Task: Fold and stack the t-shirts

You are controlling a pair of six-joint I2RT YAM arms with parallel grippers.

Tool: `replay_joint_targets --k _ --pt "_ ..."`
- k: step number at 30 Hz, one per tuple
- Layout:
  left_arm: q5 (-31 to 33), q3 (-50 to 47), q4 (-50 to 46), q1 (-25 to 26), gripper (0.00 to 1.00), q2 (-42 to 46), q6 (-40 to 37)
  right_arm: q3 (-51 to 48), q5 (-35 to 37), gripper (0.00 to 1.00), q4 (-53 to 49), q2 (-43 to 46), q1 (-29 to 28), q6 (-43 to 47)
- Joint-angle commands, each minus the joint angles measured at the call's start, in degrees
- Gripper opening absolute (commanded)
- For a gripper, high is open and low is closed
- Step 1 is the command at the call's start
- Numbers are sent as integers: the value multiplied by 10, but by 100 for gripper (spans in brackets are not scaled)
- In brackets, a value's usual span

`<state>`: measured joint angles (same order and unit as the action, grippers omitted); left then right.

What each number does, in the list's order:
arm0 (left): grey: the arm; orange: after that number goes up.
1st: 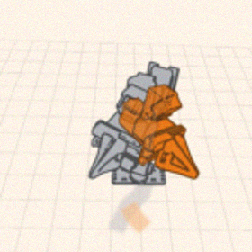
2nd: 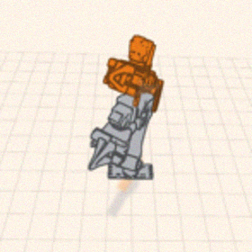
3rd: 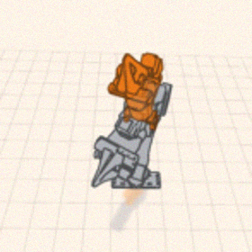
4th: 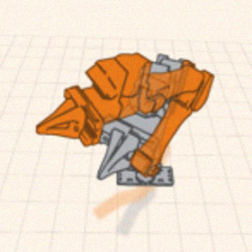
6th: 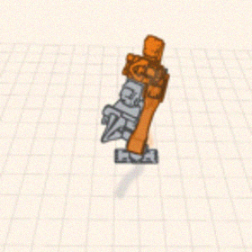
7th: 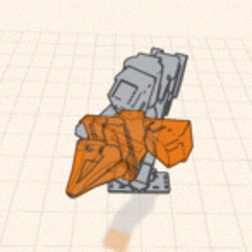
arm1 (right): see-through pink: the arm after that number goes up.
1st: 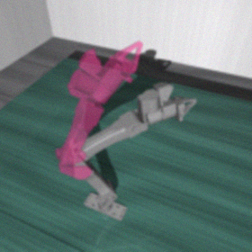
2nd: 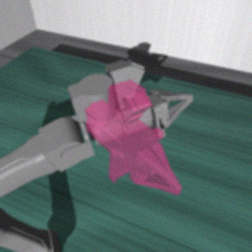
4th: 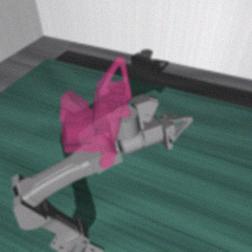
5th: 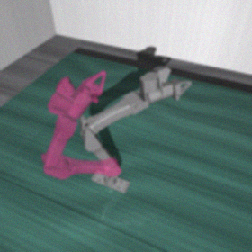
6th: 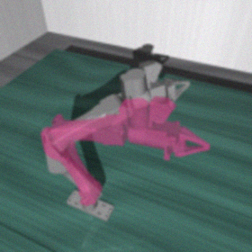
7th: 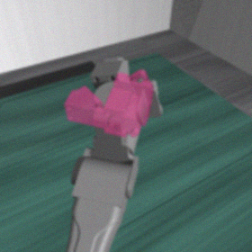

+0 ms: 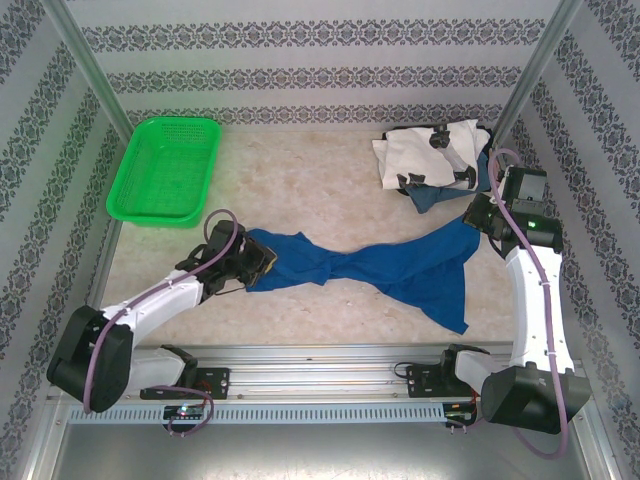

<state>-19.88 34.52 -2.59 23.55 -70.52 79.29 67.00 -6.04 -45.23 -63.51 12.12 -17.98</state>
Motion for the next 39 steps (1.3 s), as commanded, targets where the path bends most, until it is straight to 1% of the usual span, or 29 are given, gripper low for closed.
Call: replay_joint_targets --k 1,4,6,8,11,14,18,20,23,26,28,33,39 --pt "0 36 -59 -16 0 47 -34 12 -17 0 5 13 1 -3" --pt "7 100 -137 -50 0 91 -94 36 -78 0 42 26 8 -22" --pt "14 160 -199 -86 0 116 -145 72 -117 0 62 25 11 -38" --pt "-5 229 -237 -131 0 125 -199 117 -151 0 85 21 12 -56" --pt "-40 329 -279 -176 0 113 -263 193 -178 0 97 6 15 -81" --pt "-65 411 -297 -202 0 95 -310 238 -215 0 133 2 21 -123" --pt "-67 523 -331 -235 0 71 -364 301 -232 0 153 1 31 -156" --pt "-77 586 -351 -256 0 56 -386 336 -235 0 151 -1 36 -165" --pt "-64 674 -389 -268 0 40 -424 378 -240 0 144 0 38 -173" --pt "-44 739 -420 -271 0 40 -455 410 -239 0 122 9 43 -173" --pt "-45 774 -428 -272 0 40 -465 431 -245 0 110 17 51 -174" --pt "-46 842 -456 -272 0 46 -473 481 -247 0 62 35 52 -176" --pt "-41 935 -514 -272 0 32 -473 564 -257 0 -7 29 52 -188"
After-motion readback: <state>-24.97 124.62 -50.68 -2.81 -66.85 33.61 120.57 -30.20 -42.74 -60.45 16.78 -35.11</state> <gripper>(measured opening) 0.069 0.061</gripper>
